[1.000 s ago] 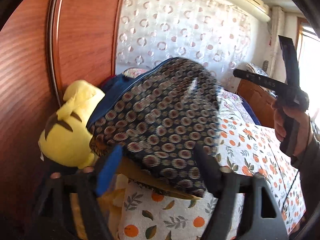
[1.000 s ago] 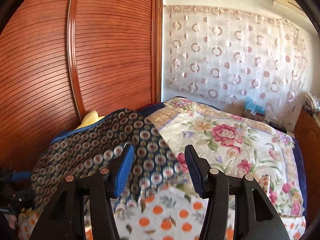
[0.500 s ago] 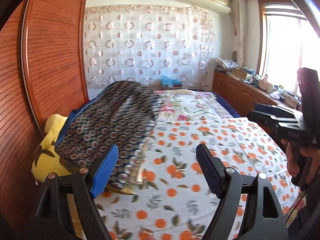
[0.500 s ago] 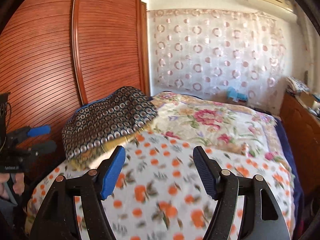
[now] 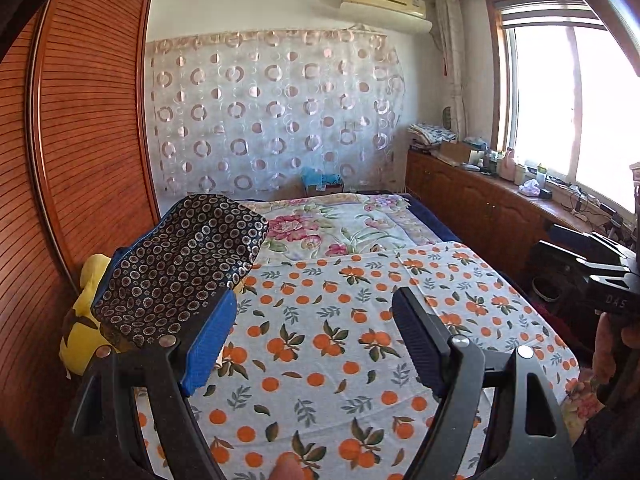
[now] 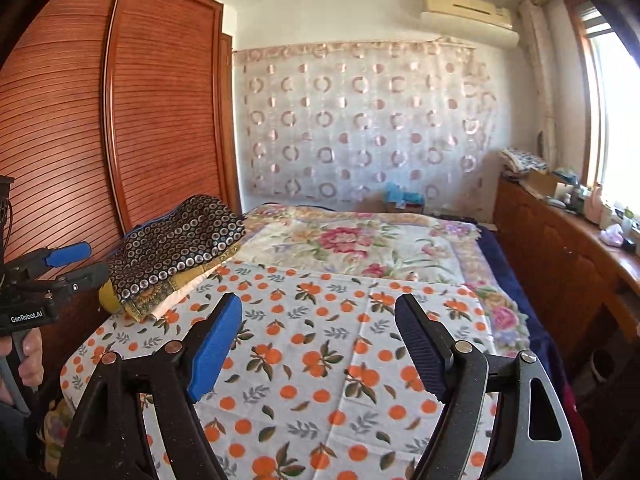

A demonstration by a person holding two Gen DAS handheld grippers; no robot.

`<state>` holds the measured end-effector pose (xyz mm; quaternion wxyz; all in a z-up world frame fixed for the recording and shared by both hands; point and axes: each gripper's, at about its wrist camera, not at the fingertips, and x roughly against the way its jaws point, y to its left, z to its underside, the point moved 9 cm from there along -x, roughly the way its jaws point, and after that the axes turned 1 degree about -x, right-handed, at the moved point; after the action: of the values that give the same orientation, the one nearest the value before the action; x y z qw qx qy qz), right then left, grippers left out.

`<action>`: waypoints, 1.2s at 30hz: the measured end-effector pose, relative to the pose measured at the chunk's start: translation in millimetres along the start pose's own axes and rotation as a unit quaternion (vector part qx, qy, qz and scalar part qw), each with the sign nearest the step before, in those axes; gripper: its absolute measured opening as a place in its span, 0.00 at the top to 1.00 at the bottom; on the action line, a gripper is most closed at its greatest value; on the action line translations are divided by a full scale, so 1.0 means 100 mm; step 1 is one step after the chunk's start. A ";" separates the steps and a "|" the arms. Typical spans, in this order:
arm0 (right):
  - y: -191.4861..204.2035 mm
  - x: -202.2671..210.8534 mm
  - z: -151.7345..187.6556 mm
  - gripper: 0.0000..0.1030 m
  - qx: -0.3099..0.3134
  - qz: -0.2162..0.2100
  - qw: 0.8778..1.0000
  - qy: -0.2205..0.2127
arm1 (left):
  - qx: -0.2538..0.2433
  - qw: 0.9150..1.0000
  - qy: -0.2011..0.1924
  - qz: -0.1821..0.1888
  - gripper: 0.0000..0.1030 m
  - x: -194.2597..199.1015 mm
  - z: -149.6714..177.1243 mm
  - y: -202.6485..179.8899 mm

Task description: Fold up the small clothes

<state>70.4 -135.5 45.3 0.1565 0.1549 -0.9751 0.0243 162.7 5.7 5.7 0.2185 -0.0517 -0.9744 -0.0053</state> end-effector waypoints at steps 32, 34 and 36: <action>0.21 0.10 0.26 0.22 -0.023 0.024 0.999 -0.014 | 0.006 1.000 -0.001 0.002 0.22 0.07 0.06 -0.20; 0.20 0.10 0.26 0.22 -0.023 0.024 0.999 -0.015 | 0.006 1.000 -0.001 0.002 0.22 0.07 0.06 -0.20; 0.18 0.10 0.26 0.22 -0.023 0.025 0.999 -0.016 | 0.006 1.000 -0.001 0.003 0.22 0.07 0.06 -0.20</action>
<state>47.9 -123.7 24.3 0.1433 0.1276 -0.9814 0.0030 151.9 -13.3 3.5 0.2179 -0.0538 -0.9745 0.0011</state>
